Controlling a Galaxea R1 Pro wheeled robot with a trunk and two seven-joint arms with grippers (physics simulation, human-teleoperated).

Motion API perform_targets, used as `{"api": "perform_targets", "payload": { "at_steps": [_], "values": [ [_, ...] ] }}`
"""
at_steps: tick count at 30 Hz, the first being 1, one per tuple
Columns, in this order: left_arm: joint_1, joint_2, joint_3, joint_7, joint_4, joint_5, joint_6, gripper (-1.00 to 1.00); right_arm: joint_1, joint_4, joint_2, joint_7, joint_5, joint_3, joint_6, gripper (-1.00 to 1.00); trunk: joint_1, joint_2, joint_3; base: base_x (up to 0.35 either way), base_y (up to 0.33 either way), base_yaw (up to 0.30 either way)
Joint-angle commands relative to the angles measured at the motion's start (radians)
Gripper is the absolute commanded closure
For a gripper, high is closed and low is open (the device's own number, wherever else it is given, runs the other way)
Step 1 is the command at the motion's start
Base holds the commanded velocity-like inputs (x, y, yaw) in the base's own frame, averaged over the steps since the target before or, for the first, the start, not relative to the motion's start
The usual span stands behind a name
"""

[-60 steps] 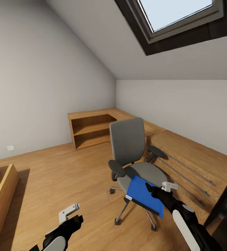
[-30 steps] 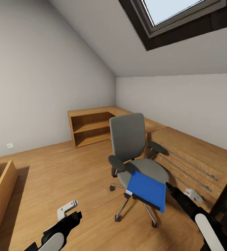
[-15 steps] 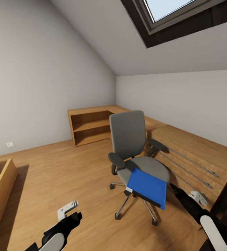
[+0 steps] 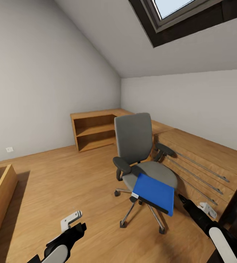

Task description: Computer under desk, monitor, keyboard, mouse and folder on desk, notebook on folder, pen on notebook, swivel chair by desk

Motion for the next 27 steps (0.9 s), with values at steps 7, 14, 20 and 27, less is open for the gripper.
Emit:
{"api": "perform_targets", "payload": {
  "at_steps": [7,14,20,27],
  "values": [
    [-0.001,-0.013,-0.001,0.006,-0.001,-0.001,0.008,-1.0,-0.001,0.012,0.0,0.007,-0.008,-0.002,0.006,-1.0,0.027,-0.05,-0.023,0.0,0.0,0.0],
    [-0.001,-0.018,-0.001,0.006,-0.001,0.0,0.008,-1.0,-0.001,0.067,-0.003,0.135,-0.018,-0.037,0.01,-1.0,0.054,-0.099,-0.045,0.0,0.0,0.0],
    [-0.001,-0.019,-0.001,0.006,0.0,0.001,0.008,-1.0,-0.001,0.117,-0.003,0.298,-0.044,-0.12,0.017,-1.0,0.077,-0.141,-0.064,0.0,0.0,0.0],
    [-0.001,-0.019,-0.002,0.005,0.005,0.003,0.009,-1.0,-0.001,0.178,-0.005,0.471,-0.063,-0.167,0.042,-1.0,0.104,-0.19,-0.086,0.0,0.0,0.0]
  ]
}}
